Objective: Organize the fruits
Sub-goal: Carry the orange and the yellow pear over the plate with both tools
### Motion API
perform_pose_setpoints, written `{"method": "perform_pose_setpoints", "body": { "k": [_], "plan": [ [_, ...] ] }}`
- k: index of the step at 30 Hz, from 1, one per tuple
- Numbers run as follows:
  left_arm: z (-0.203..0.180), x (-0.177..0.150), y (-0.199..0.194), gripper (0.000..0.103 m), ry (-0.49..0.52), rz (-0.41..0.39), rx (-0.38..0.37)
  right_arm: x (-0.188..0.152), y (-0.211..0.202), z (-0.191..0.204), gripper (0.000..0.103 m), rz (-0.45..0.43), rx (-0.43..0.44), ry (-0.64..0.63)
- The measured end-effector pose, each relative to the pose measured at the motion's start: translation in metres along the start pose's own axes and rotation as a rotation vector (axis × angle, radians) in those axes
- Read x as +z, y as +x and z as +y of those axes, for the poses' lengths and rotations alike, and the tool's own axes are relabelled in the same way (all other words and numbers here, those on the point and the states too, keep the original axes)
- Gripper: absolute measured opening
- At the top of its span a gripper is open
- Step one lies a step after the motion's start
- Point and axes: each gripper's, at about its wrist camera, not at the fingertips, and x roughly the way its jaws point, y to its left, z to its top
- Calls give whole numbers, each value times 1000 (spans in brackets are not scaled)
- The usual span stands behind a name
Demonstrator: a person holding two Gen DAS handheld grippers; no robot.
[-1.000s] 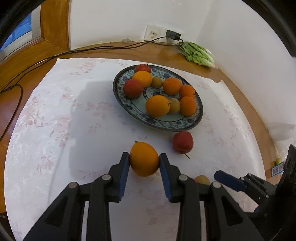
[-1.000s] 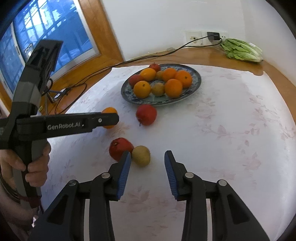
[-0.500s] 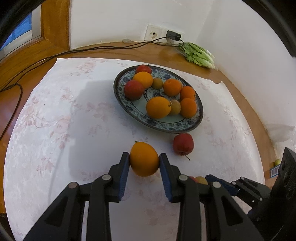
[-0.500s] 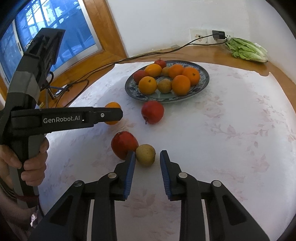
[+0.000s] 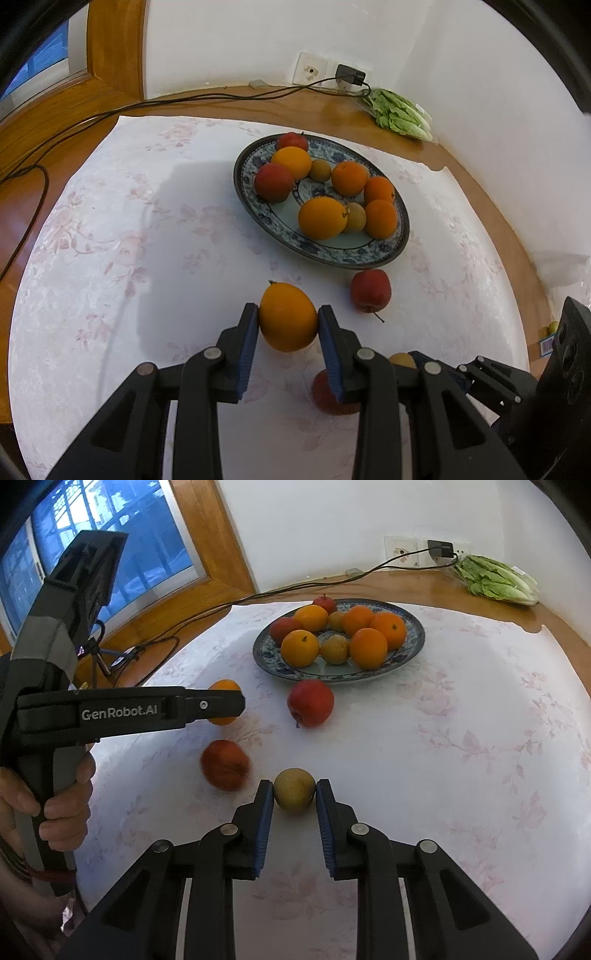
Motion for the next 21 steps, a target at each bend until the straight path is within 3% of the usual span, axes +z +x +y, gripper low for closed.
{"method": "perform_pose_setpoints", "body": {
  "k": [21],
  "plan": [
    [-2,8,-9,34,13,-31,17,20,-11,-22,25,-32,-33,22]
  ]
}}
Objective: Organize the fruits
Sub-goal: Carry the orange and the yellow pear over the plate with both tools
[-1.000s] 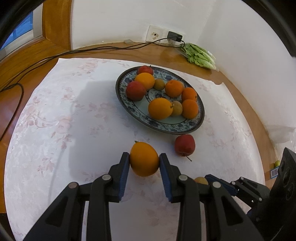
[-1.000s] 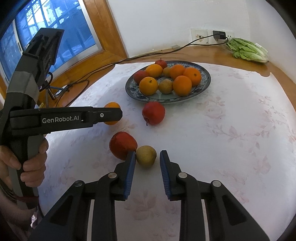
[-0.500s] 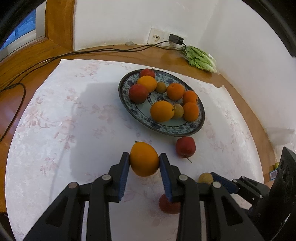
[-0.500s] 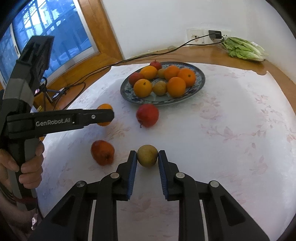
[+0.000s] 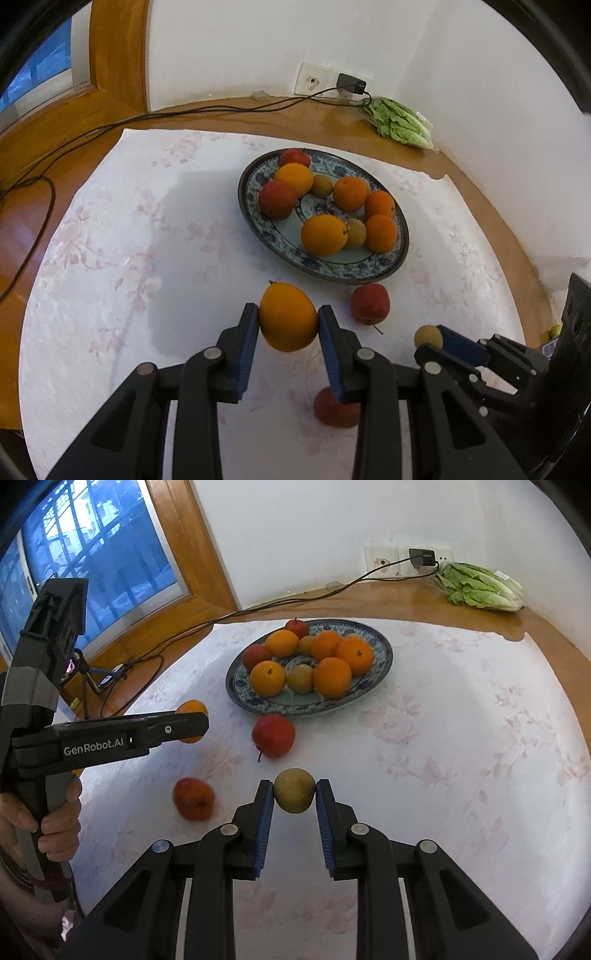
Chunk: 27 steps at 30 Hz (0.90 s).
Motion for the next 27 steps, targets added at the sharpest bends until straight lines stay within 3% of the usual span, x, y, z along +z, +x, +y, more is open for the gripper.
{"method": "perform_pose_setpoints", "body": {
  "k": [27],
  "plan": [
    [-5,29,12,34,24,-43,0,20,-4,-7,25,-45,-34,15]
  ]
}}
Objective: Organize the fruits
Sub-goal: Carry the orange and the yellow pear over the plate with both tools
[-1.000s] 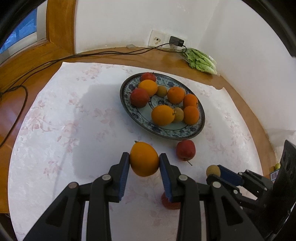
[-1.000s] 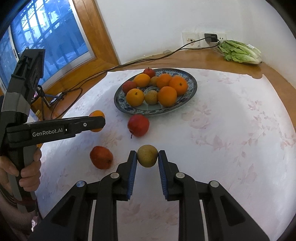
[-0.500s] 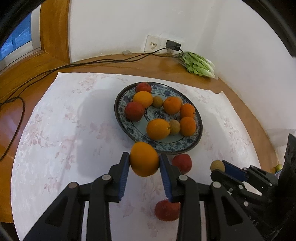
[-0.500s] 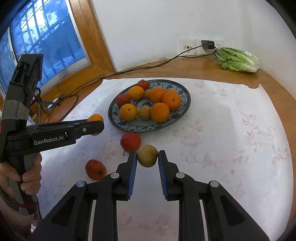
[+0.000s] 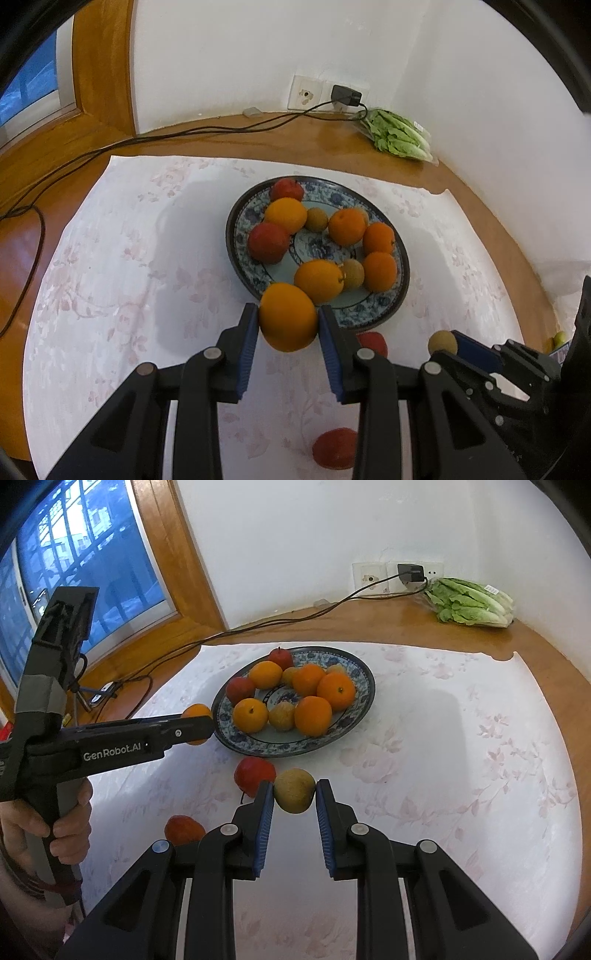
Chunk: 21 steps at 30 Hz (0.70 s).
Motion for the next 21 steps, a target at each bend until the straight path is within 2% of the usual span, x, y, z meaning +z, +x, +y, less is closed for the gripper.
{"method": "perform_pose_setpoints", "body": {
  "k": [6,21],
  "plan": [
    [3,4,6,34,-19,4,-42,2,1,-1,25,-7,2,7],
    [0,11,21,34,-2,5,-12,12,9,-11,25,-21,-1,7]
  ]
}}
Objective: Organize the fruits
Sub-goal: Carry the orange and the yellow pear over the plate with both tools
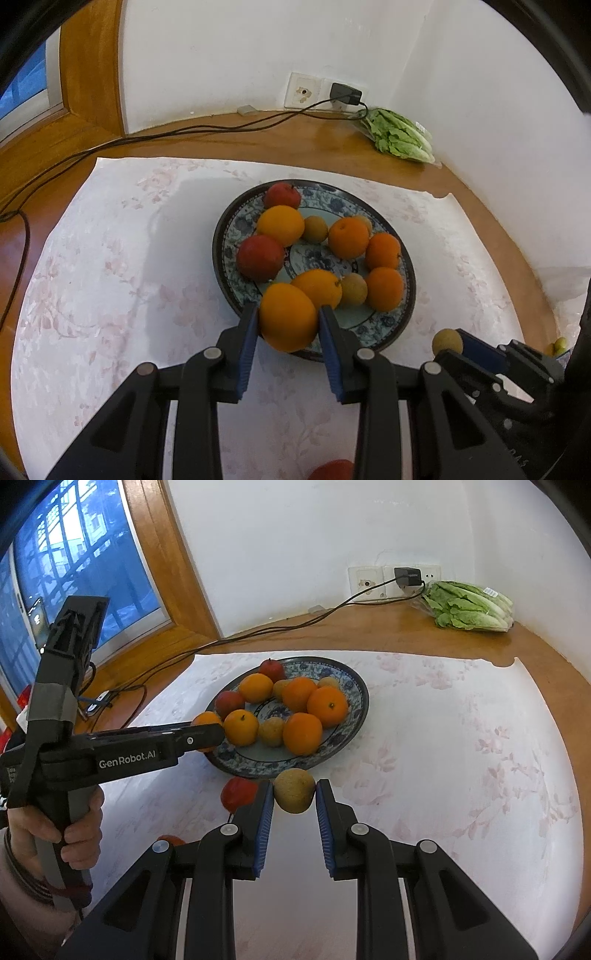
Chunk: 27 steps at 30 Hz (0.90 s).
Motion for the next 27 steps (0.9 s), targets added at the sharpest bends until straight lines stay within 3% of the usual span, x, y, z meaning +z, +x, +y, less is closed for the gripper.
{"method": "perform_pose_setpoints", "body": {
  "k": [6,27],
  "plan": [
    [-3,2,5,34,27,-11,29,8,7,-3,25,-3,-15,-8],
    [-3,5,16,34,30,2,22,29,35,-13,25,-23,-114,-41]
  ]
}}
